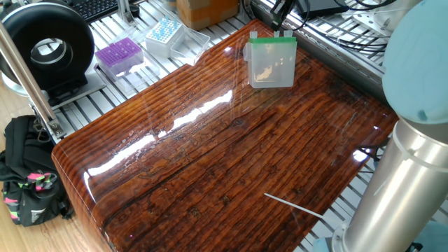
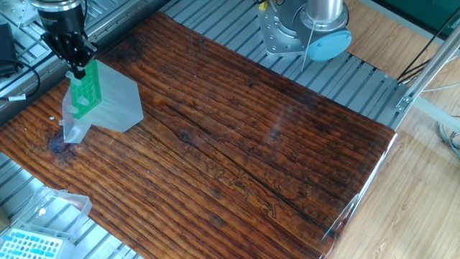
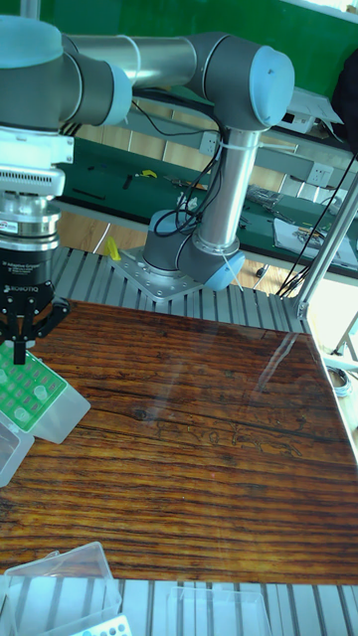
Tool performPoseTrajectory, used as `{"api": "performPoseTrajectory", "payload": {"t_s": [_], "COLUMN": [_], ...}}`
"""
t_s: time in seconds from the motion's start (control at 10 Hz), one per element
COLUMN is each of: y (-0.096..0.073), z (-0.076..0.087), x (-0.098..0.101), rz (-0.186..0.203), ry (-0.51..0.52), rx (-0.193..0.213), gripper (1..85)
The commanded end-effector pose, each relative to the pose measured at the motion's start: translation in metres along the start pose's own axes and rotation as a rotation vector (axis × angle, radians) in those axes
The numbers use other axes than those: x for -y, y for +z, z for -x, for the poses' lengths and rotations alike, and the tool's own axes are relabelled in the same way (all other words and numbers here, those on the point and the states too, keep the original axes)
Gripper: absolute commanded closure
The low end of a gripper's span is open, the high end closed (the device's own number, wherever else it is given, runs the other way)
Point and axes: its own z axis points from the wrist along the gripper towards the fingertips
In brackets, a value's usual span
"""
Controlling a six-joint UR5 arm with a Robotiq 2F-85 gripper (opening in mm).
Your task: Insert a large pipette tip into the holder for large pipette tips
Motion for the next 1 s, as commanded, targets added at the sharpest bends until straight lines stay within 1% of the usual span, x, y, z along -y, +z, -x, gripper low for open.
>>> {"api": "performPoseTrajectory", "payload": {"t_s": [0.0,0.2,0.4,0.9], "y": [0.003,0.008,0.010,0.007], "z": [-0.001,-0.006,-0.012,-0.018], "x": [-0.002,-0.009,-0.010,-0.011], "rz": [0.011,0.024,0.023,0.022], "ry": [0.011,0.025,0.020,0.021], "rx": [0.006,-0.008,-0.024,-0.033], "gripper": [84.7,84.7,84.7,84.7]}}
